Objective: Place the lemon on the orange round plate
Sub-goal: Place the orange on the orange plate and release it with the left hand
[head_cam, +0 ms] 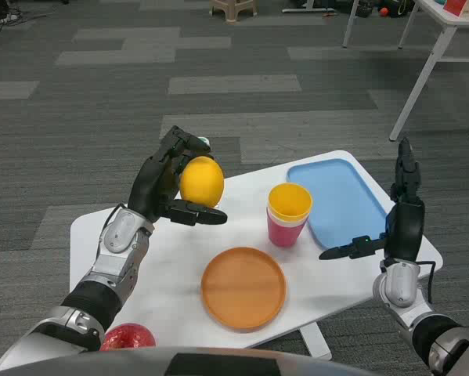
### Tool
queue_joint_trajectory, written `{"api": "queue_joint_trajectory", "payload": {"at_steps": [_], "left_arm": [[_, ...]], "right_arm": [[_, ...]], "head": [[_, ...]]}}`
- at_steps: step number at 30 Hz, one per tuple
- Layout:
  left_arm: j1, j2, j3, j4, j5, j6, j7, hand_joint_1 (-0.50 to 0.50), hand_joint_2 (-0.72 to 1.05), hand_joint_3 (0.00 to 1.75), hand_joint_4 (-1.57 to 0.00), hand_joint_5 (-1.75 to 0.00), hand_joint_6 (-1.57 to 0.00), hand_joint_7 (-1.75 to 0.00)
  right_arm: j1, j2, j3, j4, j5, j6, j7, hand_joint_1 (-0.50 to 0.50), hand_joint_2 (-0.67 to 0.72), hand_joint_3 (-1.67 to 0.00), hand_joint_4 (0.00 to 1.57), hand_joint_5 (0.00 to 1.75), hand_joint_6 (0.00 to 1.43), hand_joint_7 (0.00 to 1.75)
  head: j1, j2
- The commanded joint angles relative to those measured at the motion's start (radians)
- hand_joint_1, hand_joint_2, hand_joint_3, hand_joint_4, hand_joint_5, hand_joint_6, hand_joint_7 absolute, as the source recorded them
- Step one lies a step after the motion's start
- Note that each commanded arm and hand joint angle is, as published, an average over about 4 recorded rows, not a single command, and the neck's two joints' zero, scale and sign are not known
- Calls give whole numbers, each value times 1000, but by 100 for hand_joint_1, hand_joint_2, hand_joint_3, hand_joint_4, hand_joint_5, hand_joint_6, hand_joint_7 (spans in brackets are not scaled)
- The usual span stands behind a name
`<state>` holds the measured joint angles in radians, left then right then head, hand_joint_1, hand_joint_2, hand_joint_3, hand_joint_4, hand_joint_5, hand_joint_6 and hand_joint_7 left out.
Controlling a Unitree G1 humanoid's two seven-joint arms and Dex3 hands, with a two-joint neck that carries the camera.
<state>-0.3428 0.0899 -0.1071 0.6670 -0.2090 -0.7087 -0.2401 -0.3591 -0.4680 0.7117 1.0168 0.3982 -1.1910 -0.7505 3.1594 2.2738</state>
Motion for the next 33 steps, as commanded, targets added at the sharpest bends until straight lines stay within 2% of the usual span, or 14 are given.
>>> {"api": "queue_joint_trajectory", "payload": {"at_steps": [1,18,27,33], "left_arm": [[4,1,-37,0,-7,-17,19,50,43,9,0,-175,-28,-168],[3,1,-56,9,-13,-16,19,50,43,9,0,-175,-29,-168],[-14,7,-207,105,-87,-5,18,50,43,9,0,-175,-36,-168],[-39,7,-287,217,-116,34,15,50,43,9,0,-175,-39,-168]], "right_arm": [[10,-6,-14,-30,8,-5,0,-12,28,0,34,0,0,0],[11,-3,-18,-30,8,-5,0,-12,28,0,34,0,0,0],[11,-1,-18,-29,8,-5,0,-12,28,0,34,0,0,0],[11,-1,-18,-27,8,-5,0,-12,28,0,34,0,0,0]], "head": [[-11,10],[-7,1],[-6,-8],[-6,-14]]}}
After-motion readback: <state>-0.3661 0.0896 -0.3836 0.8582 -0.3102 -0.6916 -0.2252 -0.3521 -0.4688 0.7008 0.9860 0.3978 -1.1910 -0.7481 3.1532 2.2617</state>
